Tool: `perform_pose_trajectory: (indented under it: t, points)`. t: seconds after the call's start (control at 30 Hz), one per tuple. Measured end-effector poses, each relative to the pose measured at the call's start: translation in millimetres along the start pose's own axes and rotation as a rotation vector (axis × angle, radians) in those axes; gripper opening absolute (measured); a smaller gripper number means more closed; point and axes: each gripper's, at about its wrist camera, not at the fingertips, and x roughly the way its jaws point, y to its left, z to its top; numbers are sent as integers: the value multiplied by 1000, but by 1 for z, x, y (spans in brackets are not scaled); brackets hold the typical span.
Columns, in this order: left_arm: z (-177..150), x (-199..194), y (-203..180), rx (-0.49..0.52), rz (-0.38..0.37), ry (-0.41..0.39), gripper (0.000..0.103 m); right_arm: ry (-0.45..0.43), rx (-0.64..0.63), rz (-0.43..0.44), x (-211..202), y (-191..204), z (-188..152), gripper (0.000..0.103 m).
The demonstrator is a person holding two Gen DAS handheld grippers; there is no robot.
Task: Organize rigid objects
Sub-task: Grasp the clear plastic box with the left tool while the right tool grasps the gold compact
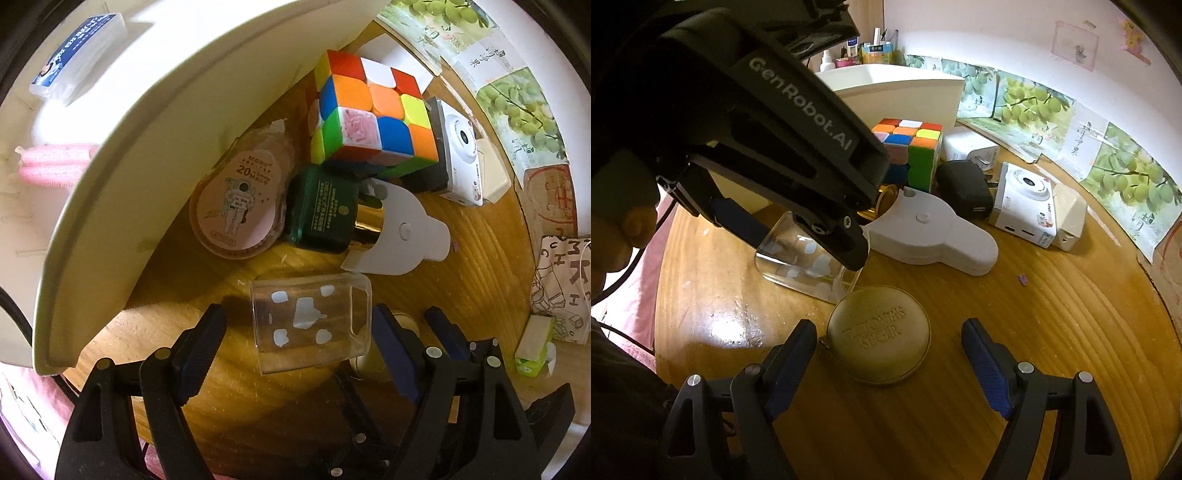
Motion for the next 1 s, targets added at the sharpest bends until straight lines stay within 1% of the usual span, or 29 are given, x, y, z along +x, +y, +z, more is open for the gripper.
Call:
perform_pose_trajectory:
  t: [0.13,0.23,0.3,0.4,0.53,0.73,0.77,0.83,1.0]
  points:
    - [4,0,-2,-2,11,-5,74,0,-6,-1,3,0,1,81]
    - [7,-1,-1,-4,14,-10,68,-5,-10,-3,3,2,2,81]
    - [8,-3,0,-6,12,-14,68,-11,-14,-6,4,3,2,78]
    - [7,-5,2,-2,15,-22,68,-18,-19,-9,5,5,3,77]
    - [7,-6,2,2,12,-28,67,-27,-26,-5,6,7,5,71]
    - [1,-5,1,8,10,-40,67,-37,-35,3,6,10,7,60]
    - [-1,-6,1,8,8,-43,66,-37,-37,4,6,10,7,59]
    - [-5,-8,1,14,0,-51,63,-36,-43,10,6,12,7,55]
    - [-9,-10,5,9,-6,-55,62,-35,-54,14,4,16,5,55]
